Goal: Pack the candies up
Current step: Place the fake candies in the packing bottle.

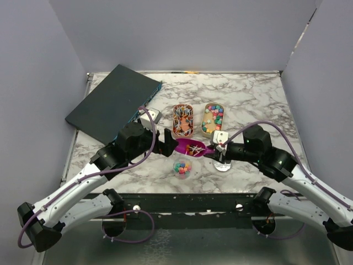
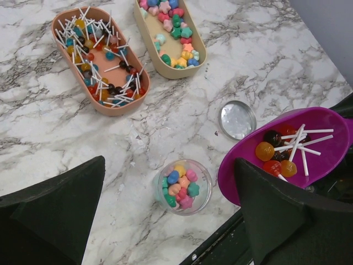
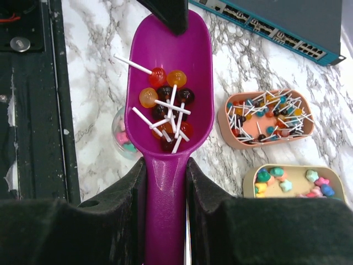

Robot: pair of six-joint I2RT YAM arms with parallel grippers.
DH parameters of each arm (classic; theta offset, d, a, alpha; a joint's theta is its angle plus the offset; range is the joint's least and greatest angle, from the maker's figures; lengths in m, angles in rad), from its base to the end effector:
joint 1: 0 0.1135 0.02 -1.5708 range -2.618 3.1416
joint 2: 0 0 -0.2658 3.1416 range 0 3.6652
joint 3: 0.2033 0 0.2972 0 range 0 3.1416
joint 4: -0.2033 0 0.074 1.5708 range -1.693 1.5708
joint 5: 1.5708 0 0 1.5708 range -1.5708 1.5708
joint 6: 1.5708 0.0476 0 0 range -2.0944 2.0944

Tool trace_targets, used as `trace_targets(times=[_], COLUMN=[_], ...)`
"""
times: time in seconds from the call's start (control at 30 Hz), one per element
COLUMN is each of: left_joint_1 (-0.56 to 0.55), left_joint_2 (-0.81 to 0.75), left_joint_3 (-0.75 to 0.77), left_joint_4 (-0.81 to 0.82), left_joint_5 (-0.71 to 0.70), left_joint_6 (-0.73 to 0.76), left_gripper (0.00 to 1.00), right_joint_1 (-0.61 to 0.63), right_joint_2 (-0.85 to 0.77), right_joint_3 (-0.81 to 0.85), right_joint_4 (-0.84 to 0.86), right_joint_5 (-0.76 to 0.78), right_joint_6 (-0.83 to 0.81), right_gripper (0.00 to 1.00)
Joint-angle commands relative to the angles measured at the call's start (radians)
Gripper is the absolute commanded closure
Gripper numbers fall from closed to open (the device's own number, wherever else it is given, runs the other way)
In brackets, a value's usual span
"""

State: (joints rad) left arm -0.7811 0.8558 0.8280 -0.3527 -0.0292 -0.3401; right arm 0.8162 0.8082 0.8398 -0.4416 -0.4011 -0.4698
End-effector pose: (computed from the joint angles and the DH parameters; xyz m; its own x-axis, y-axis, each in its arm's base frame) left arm 0.1794 -0.1759 0.3209 -0.4770 0.0034 -0.8789 0.5573 0.7744 -0.2995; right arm 0.1464 0.1828 0.3279 0.1712 -0.4263 -0.8882 -0.9404 0.1982 -0.2764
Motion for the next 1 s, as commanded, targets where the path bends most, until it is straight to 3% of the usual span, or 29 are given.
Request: trace_targets(times=[0.0, 0.2, 0.67, 0.83, 0.97], left_joint_1=[0.009, 0.009, 0.009, 0.009, 0.009], left_joint_2=[-0.007, -0.01, -0.084, -0.109, -0.117], left_joint_3=[-0.023, -0.015, 0.024, 0.0, -0.004], left_joint_4=[-0.035, -0.038, -0.032, -0.022, -0.021], left_joint_5=[-0.051, -0.054, -0.193, -0.24, -0.253], left_joint_6=[0.015, 0.016, 0.025, 0.047, 0.059], left_gripper=[0.01, 0.01, 0.01, 0.01, 0.01], right_joint_1=[0.009, 0.008, 0.008, 0.008, 0.019], right_joint_2=[-0.067, -0.063, 0.095, 0.139, 0.178], right_joint_3=[-0.013, -0.008, 0.098, 0.103, 0.113], right_joint_4=[0.161, 0.079, -0.347, -0.419, -0.444], right_joint_5=[-0.147, -0.116, -0.02, -0.077, -0.038], right_joint_6=[0.042, 0.032, -0.121, -0.211, -0.209], right_gripper=[1.0, 1.0, 0.99, 0.99, 1.0])
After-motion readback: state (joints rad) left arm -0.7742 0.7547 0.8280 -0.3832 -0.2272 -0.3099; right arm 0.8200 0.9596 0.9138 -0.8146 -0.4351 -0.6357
